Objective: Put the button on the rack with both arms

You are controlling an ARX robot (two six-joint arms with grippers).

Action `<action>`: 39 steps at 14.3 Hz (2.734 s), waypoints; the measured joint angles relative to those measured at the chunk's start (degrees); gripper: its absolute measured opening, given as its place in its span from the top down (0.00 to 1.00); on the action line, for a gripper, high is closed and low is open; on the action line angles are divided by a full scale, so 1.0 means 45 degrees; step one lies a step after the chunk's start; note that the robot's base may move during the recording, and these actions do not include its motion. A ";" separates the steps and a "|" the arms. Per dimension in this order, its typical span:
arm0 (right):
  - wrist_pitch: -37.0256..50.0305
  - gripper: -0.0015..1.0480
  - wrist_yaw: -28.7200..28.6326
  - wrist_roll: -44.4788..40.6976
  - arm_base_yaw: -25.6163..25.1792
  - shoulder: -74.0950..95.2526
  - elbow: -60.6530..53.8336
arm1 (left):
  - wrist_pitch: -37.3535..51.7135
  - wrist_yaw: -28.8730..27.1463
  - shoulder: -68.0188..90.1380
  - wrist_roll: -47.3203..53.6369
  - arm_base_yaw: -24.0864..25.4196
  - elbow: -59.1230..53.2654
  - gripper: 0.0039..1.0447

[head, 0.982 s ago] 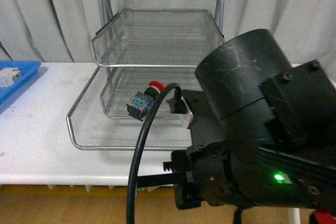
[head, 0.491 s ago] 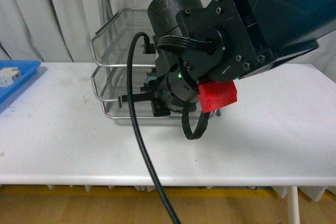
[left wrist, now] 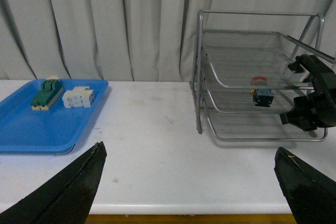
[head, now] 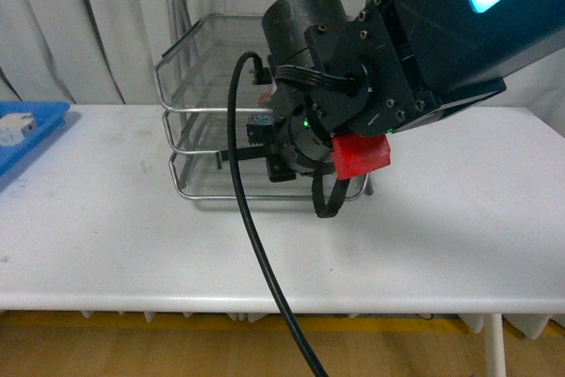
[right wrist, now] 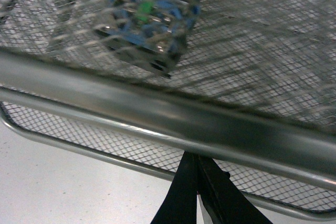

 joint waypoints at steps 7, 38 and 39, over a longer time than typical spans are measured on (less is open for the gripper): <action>0.5464 0.98 -0.1248 0.1608 -0.1948 -0.7334 -0.9020 | 0.0000 0.0000 0.0000 0.0000 0.0000 0.0000 0.06; 0.3245 0.98 -0.1661 -0.1987 -0.6441 -2.5854 -1.9870 | -0.0005 0.0000 0.0000 0.0000 0.0010 0.0000 0.06; 0.2977 0.98 -0.1661 -0.1987 -0.6441 -2.6112 -1.9870 | -0.0005 0.0000 0.0000 0.0000 0.0010 0.0000 0.06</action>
